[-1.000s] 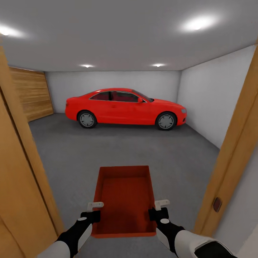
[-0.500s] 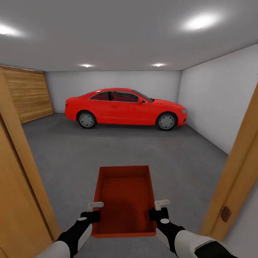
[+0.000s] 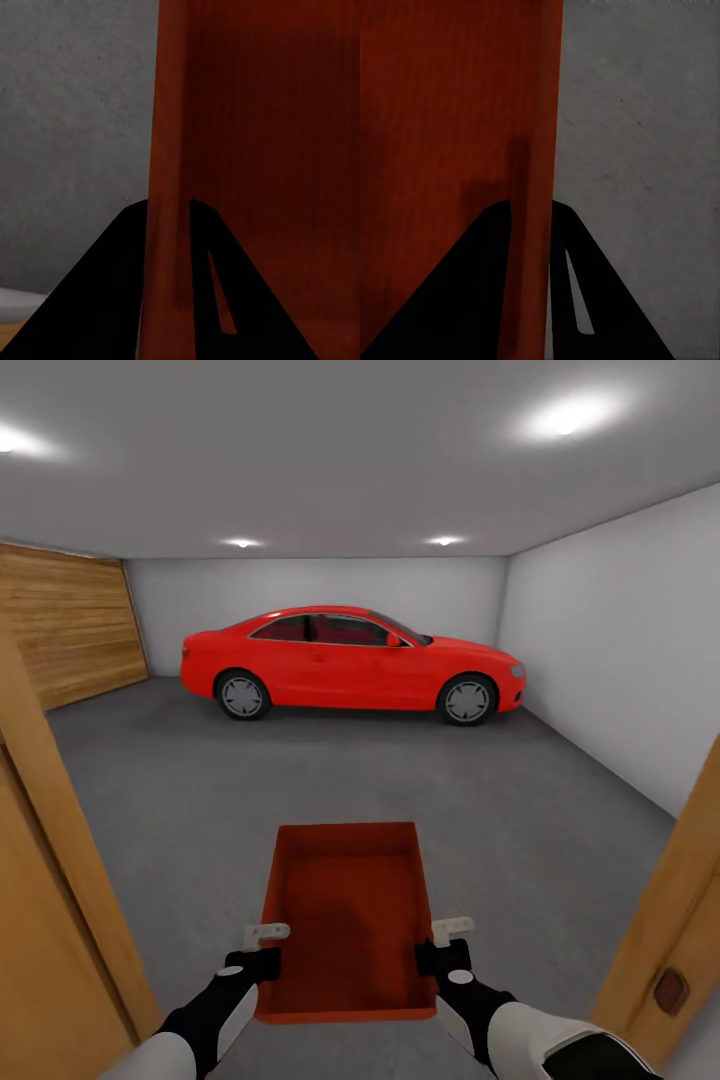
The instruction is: Move the two storage containers from the living room to the garage. In the garage, place one container on the floor and stack the other container on top of it (either order is fine).
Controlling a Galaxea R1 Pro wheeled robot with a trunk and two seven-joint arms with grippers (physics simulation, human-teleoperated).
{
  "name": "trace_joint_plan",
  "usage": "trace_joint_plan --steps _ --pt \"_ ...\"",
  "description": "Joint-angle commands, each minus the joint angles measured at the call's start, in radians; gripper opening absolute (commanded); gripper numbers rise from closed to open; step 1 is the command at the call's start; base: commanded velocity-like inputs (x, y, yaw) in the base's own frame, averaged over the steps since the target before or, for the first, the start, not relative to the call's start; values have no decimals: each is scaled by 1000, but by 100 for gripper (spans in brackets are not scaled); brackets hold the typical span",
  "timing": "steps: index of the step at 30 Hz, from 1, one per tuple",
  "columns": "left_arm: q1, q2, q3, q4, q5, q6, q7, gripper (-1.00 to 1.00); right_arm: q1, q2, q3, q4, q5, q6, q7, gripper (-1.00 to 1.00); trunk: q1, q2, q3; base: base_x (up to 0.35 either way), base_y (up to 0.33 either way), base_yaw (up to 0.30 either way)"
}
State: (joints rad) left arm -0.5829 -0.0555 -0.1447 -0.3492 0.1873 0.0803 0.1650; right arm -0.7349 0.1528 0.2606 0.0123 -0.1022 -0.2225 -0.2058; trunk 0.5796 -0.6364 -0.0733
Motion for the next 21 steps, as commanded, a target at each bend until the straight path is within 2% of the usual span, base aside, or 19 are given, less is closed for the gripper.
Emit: trace_joint_plan --steps 1,21 --pt "-2 0 54 -5 21 -57 79 -100 0 1 -32 1 4 0 3 -100 1 -2 -2 246 1 0" --pt "-2 0 53 -4 21 -56 79 -100 0 1 -32 2 4 0 3 -100 1 -2 -2 315 0 0"
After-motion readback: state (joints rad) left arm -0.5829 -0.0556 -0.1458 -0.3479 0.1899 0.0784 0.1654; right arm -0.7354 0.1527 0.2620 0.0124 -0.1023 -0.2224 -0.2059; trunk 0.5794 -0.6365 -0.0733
